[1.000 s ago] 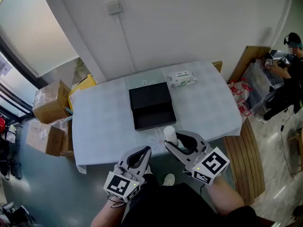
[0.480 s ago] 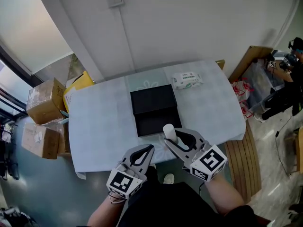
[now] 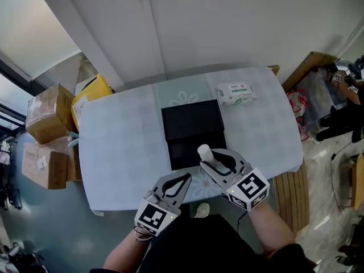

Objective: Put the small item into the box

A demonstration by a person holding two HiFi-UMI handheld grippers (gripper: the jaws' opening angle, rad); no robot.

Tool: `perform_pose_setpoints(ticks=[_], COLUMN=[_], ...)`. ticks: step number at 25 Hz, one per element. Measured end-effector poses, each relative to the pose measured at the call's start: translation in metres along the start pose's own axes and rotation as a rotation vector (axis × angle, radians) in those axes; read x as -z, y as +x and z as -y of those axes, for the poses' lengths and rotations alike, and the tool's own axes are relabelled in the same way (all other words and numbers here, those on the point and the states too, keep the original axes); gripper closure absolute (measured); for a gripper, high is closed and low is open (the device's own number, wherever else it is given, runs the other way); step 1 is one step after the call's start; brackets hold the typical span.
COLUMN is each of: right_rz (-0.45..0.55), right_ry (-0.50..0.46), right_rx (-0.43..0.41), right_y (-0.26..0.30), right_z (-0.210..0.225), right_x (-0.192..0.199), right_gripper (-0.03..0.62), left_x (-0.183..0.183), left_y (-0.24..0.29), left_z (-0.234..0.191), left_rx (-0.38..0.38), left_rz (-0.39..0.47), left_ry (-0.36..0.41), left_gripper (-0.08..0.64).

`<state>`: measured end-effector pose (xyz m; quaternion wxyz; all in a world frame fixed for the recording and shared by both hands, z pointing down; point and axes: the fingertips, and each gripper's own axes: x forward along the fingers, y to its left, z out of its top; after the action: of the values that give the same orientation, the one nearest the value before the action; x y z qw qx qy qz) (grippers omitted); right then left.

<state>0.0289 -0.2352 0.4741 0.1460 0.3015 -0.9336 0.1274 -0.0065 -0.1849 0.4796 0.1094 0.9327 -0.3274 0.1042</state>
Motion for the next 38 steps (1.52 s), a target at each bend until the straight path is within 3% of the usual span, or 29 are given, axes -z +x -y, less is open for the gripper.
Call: perform_pose_setpoints(ticks=[10,18,22,32,38], right_rz=[-0.266,-0.589,-0.687,-0.822,-0.843], right_ry=[-0.156,-0.435,-0.559,-0.600,-0.599], right_rx=[-0.033,-0.057,-0.081,-0.138,-0.156], right_y=[0.066,0.097,0.109,0.121,0.121], right_z=[0.023,0.042,0.046,0.051,0.053], right_x=[0.066,0.136,0.160,0.189,0.195], right_gripper=[0.446,0.446,0.446,0.445,0.445], left_x=[0.034,0.046,0.051,0.057,0.056], left_y=[0.011,0.007,0.001,-0.008,-0.007], left_z=[-0.022,-0.033,-0.041,-0.060,-0.060], left_rx=[0.035,0.026,0.015,-0.032,-0.045], left_rz=[-0.058,-0.087,-0.092,-0.080,-0.078], left_ry=[0.014,0.009,-0.016,-0.091,-0.115], left_gripper=[0.551,0.551,0.551,0.551,0.551])
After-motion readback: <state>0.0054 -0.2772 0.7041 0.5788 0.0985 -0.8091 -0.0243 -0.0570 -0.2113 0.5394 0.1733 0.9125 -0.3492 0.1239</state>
